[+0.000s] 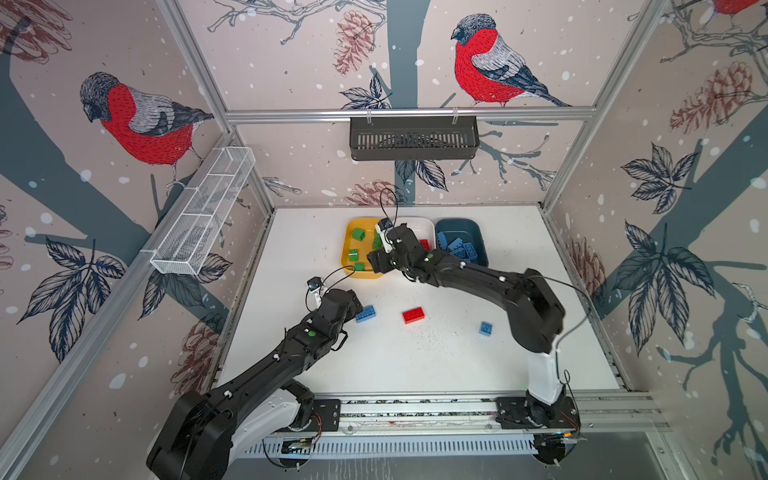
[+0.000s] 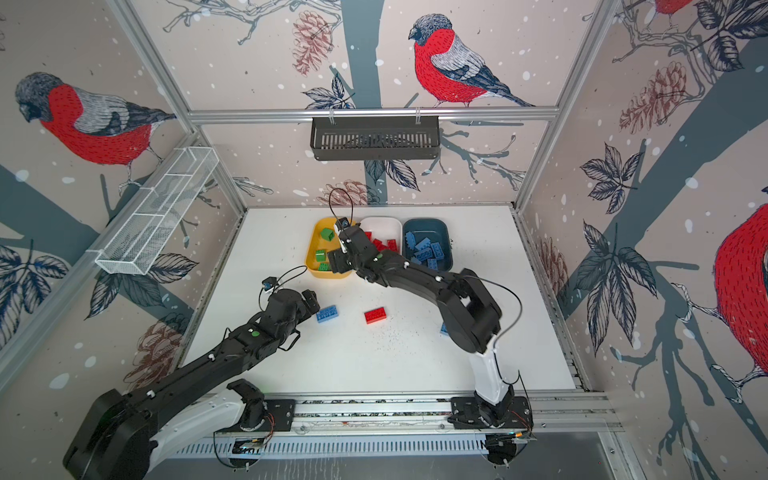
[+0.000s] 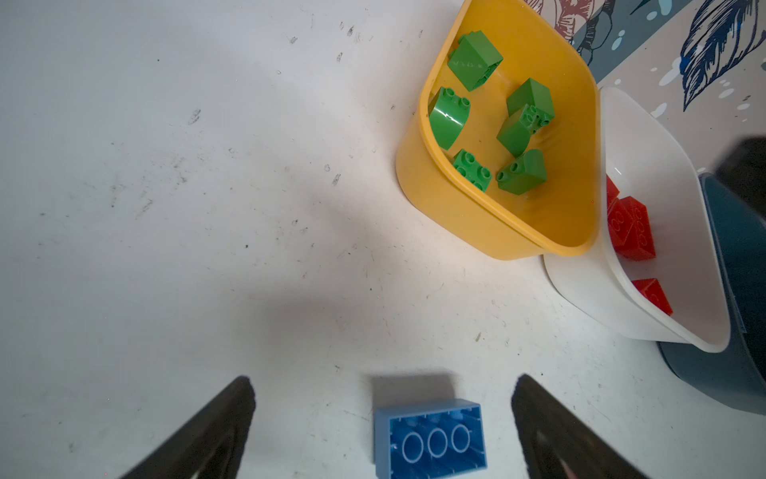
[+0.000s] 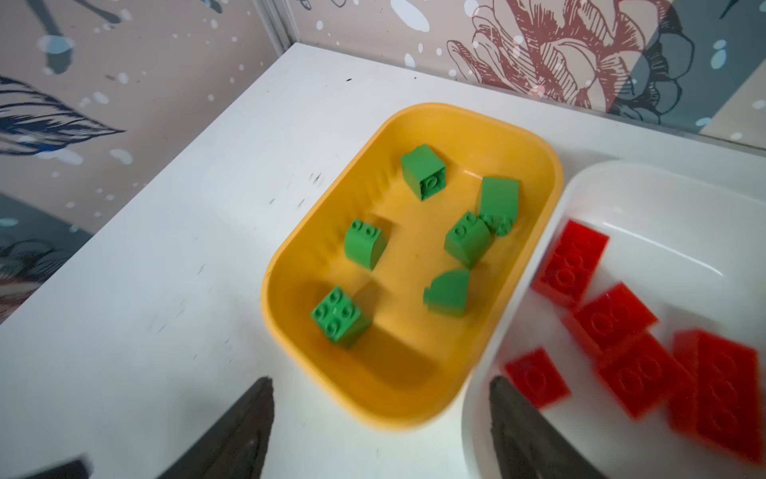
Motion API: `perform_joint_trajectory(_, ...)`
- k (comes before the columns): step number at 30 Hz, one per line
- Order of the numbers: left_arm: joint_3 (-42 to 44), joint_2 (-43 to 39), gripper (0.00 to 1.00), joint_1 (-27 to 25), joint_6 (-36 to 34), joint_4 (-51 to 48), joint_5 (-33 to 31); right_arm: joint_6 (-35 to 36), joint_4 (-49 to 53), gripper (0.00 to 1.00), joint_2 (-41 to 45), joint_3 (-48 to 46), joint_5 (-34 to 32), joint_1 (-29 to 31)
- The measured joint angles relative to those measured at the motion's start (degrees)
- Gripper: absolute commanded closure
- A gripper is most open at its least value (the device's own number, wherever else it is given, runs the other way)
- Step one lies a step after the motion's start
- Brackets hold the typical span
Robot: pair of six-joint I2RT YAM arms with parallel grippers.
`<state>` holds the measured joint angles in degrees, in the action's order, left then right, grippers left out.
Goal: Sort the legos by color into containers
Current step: 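Grasp a red brick with the right gripper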
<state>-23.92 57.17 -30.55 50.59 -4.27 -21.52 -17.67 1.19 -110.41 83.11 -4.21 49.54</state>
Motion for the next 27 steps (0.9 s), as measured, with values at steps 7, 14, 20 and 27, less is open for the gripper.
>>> perform_joint_trajectory(7, -1.0, 4.6, 0.03, 0.0, -0.1, 2.6, 2.4, -6.0, -0.1, 0.12, 15.8, -23.6, -5.4, 2.8)
perform_joint_trajectory(14, -2.5, 8.5, 0.03, 0.0, -1.1, 6.1, 5.0, -14.1, 3.8, 0.0, 19.0, -31.8, -9.4, 5.6)
perform_joint_trajectory(20, -4.7, 12.2, 0.03, 0.0, -1.5, 7.8, 7.0, -16.2, 5.6, 0.01, 17.5, -32.3, -11.0, 8.6)
perform_joint_trajectory(27, -7.3, 14.6, 0.03, 0.0, -1.2, 7.3, 7.5, -17.1, 8.1, 0.05, 13.1, -29.9, -13.0, 11.1)
